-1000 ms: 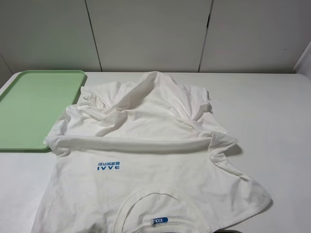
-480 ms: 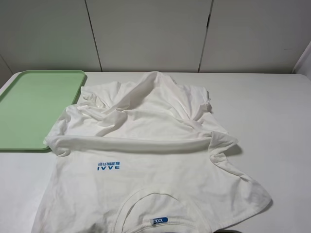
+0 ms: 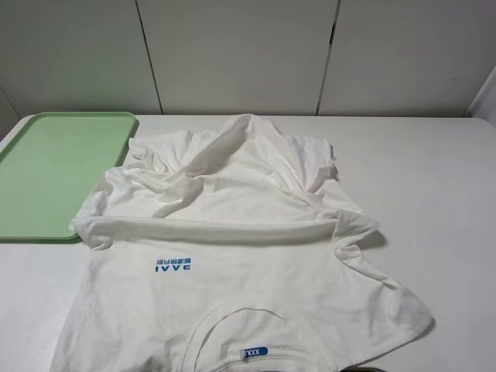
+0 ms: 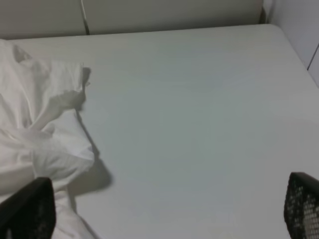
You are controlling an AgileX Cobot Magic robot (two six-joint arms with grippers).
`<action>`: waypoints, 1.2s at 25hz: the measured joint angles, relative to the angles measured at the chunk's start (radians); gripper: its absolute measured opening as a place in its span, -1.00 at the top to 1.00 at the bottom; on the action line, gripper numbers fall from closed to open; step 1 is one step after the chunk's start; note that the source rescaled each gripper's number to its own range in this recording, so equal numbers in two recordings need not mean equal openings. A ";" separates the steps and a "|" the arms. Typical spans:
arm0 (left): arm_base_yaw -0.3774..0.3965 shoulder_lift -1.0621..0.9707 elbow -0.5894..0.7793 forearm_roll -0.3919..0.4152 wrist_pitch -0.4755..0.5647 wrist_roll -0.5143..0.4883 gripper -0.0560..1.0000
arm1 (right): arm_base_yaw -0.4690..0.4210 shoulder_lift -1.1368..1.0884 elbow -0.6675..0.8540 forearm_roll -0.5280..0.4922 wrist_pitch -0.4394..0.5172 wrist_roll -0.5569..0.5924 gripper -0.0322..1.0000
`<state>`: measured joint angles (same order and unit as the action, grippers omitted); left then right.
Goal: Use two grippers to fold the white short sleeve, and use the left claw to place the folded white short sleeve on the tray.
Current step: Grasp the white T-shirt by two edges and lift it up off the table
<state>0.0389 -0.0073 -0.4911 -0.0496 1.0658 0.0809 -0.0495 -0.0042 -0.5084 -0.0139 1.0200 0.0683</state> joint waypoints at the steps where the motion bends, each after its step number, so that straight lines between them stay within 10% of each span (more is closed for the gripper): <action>1: 0.000 0.007 -0.015 0.000 0.000 0.000 -0.93 | 0.000 0.012 -0.011 0.000 0.001 0.000 -1.00; 14: -0.002 0.569 -0.324 -0.003 -0.005 0.081 -0.87 | 0.112 0.583 -0.303 0.030 -0.042 -0.177 -1.00; 30: -0.449 1.025 -0.473 0.001 -0.017 0.379 -0.84 | 0.571 1.066 -0.486 0.033 -0.047 -0.320 -1.00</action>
<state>-0.4101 1.0178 -0.9637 -0.0486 1.0487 0.4596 0.5211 1.0622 -0.9949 0.0189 0.9726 -0.2522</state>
